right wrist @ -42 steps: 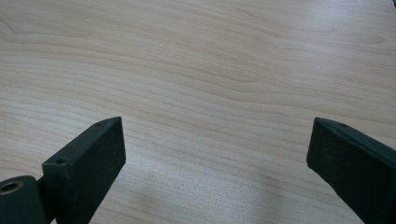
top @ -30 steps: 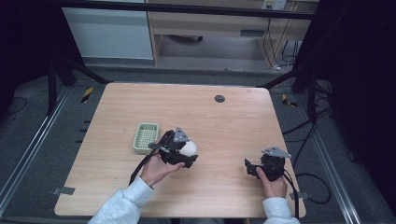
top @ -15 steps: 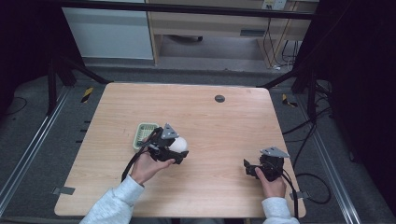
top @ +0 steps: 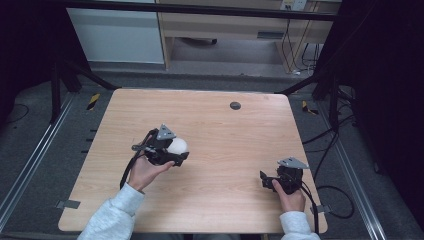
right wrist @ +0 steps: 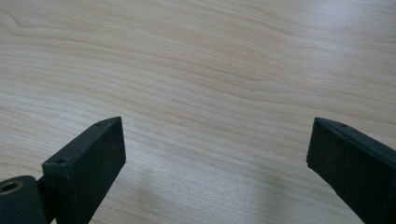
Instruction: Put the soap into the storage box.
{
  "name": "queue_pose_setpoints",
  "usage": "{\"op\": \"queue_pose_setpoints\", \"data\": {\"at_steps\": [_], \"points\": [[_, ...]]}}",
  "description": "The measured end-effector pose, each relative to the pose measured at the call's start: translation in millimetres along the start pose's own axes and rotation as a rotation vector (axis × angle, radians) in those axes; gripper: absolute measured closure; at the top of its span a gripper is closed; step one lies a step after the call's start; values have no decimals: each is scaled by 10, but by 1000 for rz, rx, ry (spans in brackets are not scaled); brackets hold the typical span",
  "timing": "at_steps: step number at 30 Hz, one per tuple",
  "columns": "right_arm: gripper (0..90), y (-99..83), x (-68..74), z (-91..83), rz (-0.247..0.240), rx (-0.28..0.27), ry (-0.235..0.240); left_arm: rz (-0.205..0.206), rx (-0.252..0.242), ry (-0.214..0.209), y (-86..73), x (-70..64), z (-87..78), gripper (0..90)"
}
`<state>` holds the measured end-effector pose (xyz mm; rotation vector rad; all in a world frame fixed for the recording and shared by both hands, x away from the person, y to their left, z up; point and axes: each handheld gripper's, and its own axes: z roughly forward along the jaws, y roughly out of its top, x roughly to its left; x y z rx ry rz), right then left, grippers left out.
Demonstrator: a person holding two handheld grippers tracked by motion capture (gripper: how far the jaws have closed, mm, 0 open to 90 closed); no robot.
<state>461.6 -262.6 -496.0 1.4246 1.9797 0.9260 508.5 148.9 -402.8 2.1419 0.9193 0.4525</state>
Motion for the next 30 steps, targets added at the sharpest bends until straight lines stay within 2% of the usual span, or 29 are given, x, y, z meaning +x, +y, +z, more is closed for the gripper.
{"op": "queue_pose_setpoints", "data": {"at_steps": [11, 16, 22, 27, 30], "points": [[49, 6, 9, 8, -5, 2, 1, -62, 11, 58, -89, 291, -6, 229], [49, 9, 20, 11, 0, 2, 4, -66, 37, 71, -120, 349, 59, 229], [49, 12, 24, 18, -15, 0, 7, -74, 65, 83, -156, 428, 131, 229], [49, 11, 21, 23, -22, -2, 6, -85, 66, 89, -169, 482, 148, 229], [49, 14, 30, 24, -10, 2, 11, -94, 69, 96, -182, 511, 163, 229]]}}
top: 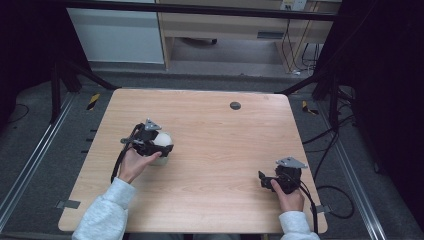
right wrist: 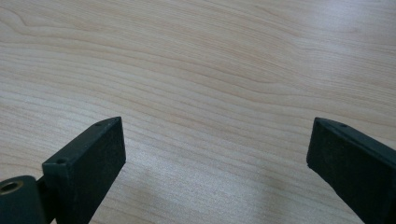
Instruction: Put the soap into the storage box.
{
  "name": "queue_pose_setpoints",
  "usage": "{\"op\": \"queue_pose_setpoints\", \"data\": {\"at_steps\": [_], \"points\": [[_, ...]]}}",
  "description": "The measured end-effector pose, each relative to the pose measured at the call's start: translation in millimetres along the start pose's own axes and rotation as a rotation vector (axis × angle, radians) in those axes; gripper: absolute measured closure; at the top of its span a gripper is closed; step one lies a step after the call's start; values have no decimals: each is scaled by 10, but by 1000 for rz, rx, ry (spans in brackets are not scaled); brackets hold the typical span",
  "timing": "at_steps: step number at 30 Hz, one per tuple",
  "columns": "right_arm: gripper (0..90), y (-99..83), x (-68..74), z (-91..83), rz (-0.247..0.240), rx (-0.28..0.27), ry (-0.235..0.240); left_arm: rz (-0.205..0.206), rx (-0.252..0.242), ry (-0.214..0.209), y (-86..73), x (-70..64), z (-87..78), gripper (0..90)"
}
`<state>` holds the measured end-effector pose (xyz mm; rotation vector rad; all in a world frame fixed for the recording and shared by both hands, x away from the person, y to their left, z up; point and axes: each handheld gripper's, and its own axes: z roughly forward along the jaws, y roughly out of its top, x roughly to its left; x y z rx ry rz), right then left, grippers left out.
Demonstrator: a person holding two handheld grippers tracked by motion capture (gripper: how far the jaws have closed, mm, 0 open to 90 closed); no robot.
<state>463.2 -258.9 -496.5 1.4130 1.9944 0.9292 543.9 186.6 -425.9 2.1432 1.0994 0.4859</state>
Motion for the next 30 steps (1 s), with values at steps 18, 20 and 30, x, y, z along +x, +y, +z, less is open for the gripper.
{"op": "queue_pose_setpoints", "data": {"at_steps": [18, 20, 30], "points": [[49, -2, 2, 7, -1, 7, 1, -45, 39, 45, -64, 239, 107, 228], [49, -1, 2, 8, -1, 8, 1, -48, 49, 47, -71, 257, 139, 229], [49, -2, 1, 9, -2, 9, 0, -62, 60, 54, -86, 297, 224, 229]]}}
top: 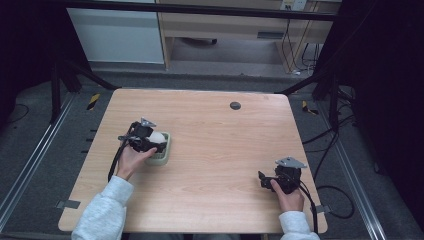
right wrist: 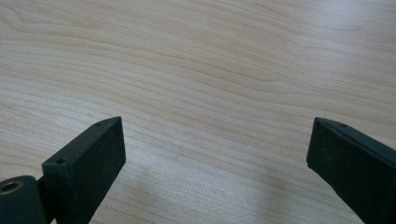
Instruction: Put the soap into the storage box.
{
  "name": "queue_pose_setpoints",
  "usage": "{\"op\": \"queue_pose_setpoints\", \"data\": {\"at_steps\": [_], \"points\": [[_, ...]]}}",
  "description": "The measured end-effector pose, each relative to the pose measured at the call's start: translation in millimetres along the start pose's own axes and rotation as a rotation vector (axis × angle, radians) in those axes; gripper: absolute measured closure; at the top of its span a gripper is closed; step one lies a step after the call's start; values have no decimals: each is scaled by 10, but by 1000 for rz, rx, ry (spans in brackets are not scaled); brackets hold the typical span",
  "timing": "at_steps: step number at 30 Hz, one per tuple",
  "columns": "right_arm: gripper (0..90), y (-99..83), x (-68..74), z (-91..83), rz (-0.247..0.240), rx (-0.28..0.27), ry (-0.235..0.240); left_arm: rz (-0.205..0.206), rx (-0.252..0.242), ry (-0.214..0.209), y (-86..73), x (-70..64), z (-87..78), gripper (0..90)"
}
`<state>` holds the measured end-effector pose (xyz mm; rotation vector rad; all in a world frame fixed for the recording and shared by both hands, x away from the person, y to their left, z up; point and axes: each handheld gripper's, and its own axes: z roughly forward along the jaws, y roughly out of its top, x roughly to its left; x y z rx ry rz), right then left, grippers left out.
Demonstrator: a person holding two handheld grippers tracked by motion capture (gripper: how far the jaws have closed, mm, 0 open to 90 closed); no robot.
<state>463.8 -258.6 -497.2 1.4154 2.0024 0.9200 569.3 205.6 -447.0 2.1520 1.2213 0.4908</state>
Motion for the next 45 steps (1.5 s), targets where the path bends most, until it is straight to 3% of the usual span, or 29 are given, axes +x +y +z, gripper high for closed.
{"op": "queue_pose_setpoints", "data": {"at_steps": [10, 45], "points": [[49, 0, -5, 0, -2, 1, -2, 3, 25, 5, -7, 16, 107, 228], [48, -1, -5, -1, -5, 4, -4, -8, 74, -1, -46, 23, 213, 226]]}}
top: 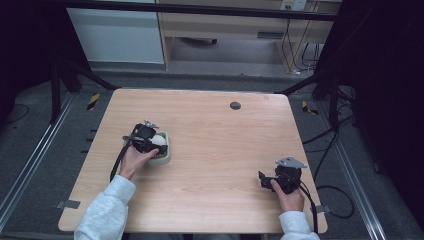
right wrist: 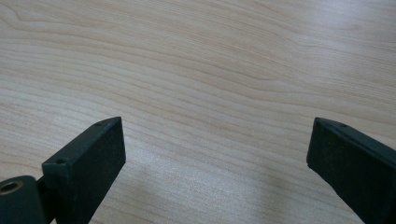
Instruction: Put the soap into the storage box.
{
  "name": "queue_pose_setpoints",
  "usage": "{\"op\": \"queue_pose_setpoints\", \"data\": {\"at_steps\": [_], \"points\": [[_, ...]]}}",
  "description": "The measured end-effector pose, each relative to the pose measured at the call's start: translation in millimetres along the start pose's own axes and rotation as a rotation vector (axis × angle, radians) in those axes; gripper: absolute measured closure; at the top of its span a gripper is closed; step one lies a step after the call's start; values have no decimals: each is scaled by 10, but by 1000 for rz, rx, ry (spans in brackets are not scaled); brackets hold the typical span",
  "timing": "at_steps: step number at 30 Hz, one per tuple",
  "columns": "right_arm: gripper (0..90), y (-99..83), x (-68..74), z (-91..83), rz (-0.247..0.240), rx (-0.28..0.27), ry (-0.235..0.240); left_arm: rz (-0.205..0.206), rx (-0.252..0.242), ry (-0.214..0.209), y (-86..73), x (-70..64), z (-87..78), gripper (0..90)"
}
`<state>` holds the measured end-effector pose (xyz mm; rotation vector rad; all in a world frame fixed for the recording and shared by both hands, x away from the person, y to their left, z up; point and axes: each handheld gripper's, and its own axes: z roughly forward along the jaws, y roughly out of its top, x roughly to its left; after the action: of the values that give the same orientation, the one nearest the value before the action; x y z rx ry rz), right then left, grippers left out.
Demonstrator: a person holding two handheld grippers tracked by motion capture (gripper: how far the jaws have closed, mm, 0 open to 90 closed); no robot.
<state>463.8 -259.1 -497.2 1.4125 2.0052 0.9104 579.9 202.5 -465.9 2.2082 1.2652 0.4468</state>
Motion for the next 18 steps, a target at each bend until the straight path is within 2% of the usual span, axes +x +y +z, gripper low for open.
{"op": "queue_pose_setpoints", "data": {"at_steps": [4, 5, 8, 9, 12, 15, 18], "points": [[48, 0, 1, 0, 0, 0, 0, 0, -5, 5, 2, 7, -19, 224], [48, -3, -5, 7, -14, -3, -6, 0, -5, 5, 5, 5, -30, 224], [48, -3, -1, 6, -10, -2, -3, -8, -47, 8, 21, 0, -97, 222], [48, -3, 0, 7, -11, -2, -3, -8, -47, 8, 21, 0, -97, 223], [48, -3, 0, 6, -10, -3, -3, -21, -98, -2, 38, 1, -199, 222], [48, 0, 7, -4, 1, 0, 2, -21, -121, -5, 38, -31, -277, 217], [48, 1, 8, -8, 3, -4, 0, -6, -121, -8, 37, -58, -320, 209]]}}
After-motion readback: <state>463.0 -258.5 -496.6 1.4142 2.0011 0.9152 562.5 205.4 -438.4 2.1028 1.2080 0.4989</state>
